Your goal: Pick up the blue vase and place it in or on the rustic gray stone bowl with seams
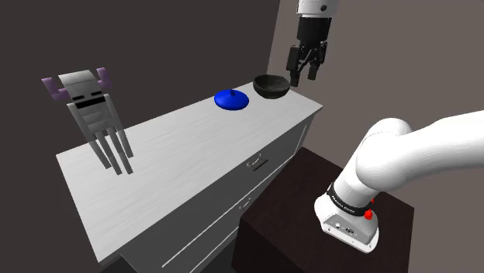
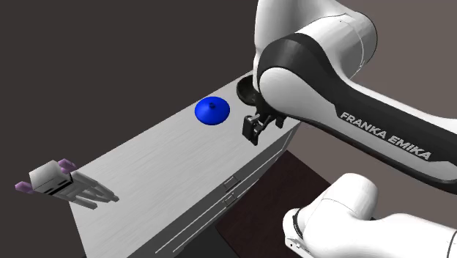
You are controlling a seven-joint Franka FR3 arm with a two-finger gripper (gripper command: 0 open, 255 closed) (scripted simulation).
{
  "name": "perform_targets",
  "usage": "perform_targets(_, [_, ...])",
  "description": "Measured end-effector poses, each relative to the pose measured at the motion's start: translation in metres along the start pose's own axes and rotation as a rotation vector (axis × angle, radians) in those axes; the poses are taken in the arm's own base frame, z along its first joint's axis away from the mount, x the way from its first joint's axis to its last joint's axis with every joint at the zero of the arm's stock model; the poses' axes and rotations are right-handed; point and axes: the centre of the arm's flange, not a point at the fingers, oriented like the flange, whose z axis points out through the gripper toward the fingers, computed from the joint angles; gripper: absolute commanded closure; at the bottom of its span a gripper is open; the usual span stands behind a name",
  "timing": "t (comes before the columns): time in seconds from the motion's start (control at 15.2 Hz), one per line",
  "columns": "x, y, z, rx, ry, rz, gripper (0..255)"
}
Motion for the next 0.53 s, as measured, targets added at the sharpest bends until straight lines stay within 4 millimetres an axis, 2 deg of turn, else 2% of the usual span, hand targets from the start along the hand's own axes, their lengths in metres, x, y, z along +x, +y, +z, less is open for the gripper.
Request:
perform_targets(0.07, [0.0, 0.0, 0.0, 0.0, 0.0, 0.0, 0])
perform_targets(0.2, [0.014, -0.001, 0.005, 0.002, 0.006, 0.009, 0])
perform_targets(0.53, [0.073, 0.0, 0.021, 0.009, 0.032, 0.044, 0])
